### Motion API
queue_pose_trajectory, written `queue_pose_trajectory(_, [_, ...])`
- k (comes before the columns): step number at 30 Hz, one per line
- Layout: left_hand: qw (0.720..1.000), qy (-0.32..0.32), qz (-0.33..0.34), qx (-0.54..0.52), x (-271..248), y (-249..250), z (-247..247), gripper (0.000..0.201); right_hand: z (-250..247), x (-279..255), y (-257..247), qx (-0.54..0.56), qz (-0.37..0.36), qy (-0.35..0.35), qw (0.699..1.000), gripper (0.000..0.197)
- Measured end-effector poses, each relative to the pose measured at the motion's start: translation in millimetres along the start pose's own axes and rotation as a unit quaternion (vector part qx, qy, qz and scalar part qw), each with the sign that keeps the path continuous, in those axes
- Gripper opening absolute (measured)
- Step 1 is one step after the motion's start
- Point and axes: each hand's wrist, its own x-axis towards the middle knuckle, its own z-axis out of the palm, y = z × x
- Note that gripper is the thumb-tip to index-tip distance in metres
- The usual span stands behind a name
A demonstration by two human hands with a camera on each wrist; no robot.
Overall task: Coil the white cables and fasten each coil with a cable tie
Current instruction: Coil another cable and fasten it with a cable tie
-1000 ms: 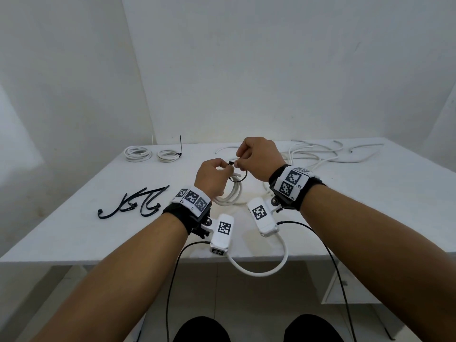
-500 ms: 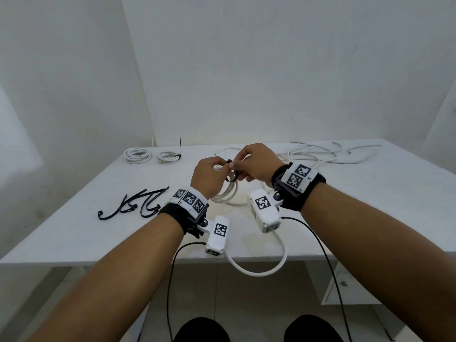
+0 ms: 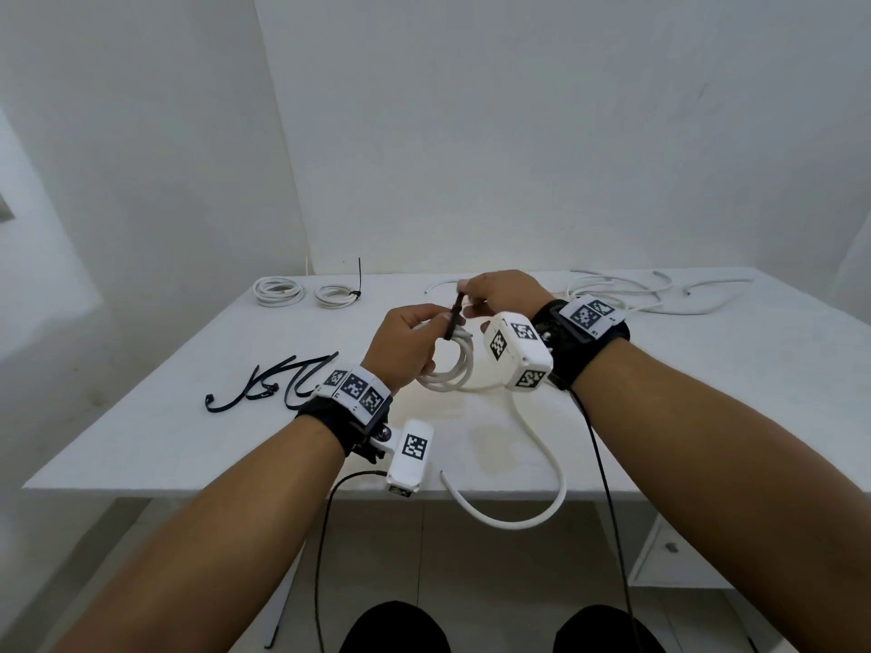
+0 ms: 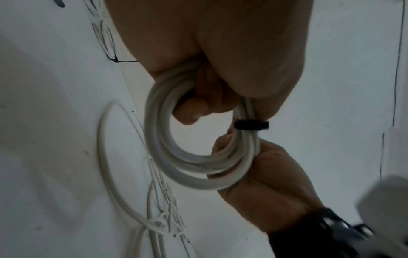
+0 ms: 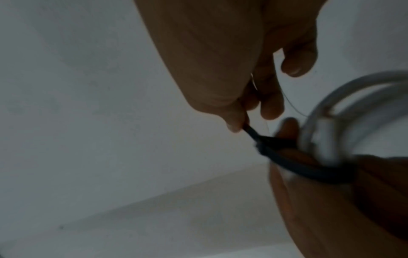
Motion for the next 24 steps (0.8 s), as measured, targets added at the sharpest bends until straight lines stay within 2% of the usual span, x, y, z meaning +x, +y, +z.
queue_pose_trajectory(4, [0.997, 0.003, -0.005, -0.071, -6, 1, -7, 0.030, 8, 8, -10, 0.062, 0.011, 0.019, 0.998, 0.018])
queue_pose_trajectory(7, [0.991, 0.025, -0.041, -0.125, -2, 4, -17, 0.047, 23, 8, -15, 0.115, 0.046, -0.032, 0.992, 0.023])
queue_pose_trajectory(9, [0.985, 0.036, -0.069, -0.152, 0, 7, -22, 0.042, 30, 6, -17, 0.115, 0.075, -0.086, 0.987, 0.027])
queue_pose_trajectory(11, [0.981, 0.039, -0.095, -0.165, 0, 8, -28, 0.041, 36, 9, -19, 0.077, 0.052, -0.098, 0.991, 0.023])
queue_pose_trajectory(14, [0.979, 0.026, -0.116, -0.164, -2, 8, -34, 0.051, 47, 17, -23, -0.019, -0.037, -0.058, 0.997, 0.019])
queue_pose_trajectory(16, [0.980, 0.024, -0.107, -0.163, -3, 9, -41, 0.052, 55, 23, -26, -0.032, -0.047, -0.048, 0.997, 0.020])
queue_pose_trajectory(21, [0.990, 0.015, -0.055, -0.127, -5, 6, -65, 0.030, 78, 36, -28, 0.003, -0.004, -0.044, 0.999, 0.023])
queue_pose_trajectory(24, [0.994, -0.002, -0.043, -0.101, -6, 5, -84, 0.002, 97, 45, -29, 0.042, 0.026, -0.049, 0.998, 0.021])
